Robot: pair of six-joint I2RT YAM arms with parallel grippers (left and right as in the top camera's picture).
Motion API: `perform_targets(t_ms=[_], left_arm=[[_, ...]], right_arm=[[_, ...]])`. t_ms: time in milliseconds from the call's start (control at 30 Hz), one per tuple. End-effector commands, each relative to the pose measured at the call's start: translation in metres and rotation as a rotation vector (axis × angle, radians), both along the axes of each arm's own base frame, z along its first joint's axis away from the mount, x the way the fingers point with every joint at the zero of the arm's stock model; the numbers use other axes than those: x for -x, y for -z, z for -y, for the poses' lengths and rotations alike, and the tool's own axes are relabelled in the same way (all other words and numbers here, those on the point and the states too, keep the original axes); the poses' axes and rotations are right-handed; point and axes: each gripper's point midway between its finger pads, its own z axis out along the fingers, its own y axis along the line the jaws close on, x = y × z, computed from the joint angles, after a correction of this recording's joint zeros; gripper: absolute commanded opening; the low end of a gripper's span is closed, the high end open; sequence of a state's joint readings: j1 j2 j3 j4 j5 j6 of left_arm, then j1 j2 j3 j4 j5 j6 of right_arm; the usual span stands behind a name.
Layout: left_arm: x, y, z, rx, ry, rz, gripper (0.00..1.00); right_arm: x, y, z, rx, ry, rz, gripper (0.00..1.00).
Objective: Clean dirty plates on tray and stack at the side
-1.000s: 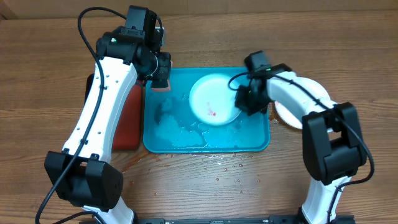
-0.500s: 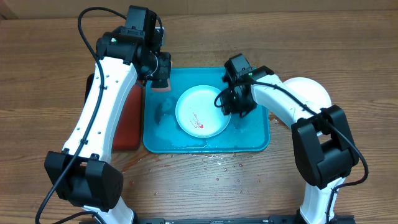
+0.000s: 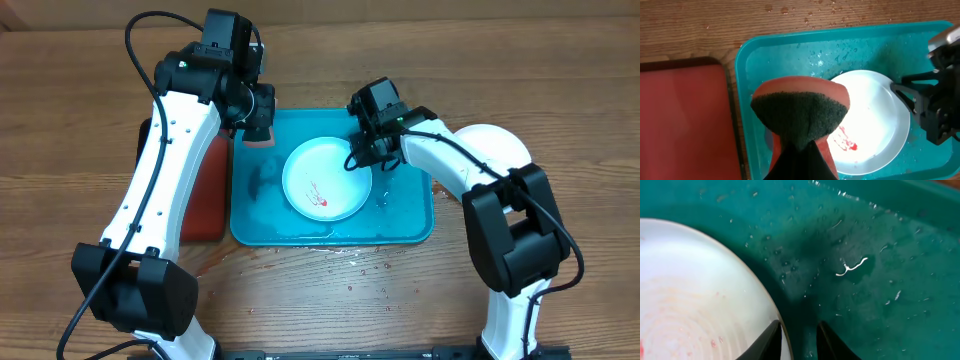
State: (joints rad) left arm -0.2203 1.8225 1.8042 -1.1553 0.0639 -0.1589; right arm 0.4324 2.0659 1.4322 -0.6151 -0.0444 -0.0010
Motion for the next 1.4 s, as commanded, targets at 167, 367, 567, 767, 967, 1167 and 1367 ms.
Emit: perform_targets(t_ms=[167, 367, 567, 767, 967, 1167, 1367], left_arm=[[-0.003, 0.001, -0.005, -0.005, -0.026, 0.003, 0.04], [-0.004, 0.000, -0.005, -0.005, -0.026, 0.005, 0.04], [-0.004, 0.000, -0.004, -0.004, -0.023, 0.005, 0.04], [-0.002, 0.000, 0.003, -0.004, -0.007, 0.005, 0.04], [-0.001, 0.000, 0.006, -0.004, -0.001, 0.006, 0.04], [-0.001, 0.000, 0.006, -0.004, -0.001, 0.005, 0.04], [-0.001, 0.000, 0.006, -0.004, 0.000, 0.006, 0.04]], right_arm=[[0.010, 0.005, 0.006, 0.022, 0.021, -0.067, 0.26], [0.039, 0.013, 0.018, 0.047, 0.149, -0.208, 0.13], [0.053, 0.015, 0.025, 0.030, 0.382, -0.301, 0.04], [0.072, 0.012, 0.004, -0.106, 0.541, -0.461, 0.04], [0.065, 0.009, -0.023, -0.183, 0.546, -0.434, 0.04], [0.030, 0.005, -0.026, -0.211, 0.552, -0.271, 0.17], [0.002, -0.002, -0.028, -0.221, 0.485, -0.127, 0.22]])
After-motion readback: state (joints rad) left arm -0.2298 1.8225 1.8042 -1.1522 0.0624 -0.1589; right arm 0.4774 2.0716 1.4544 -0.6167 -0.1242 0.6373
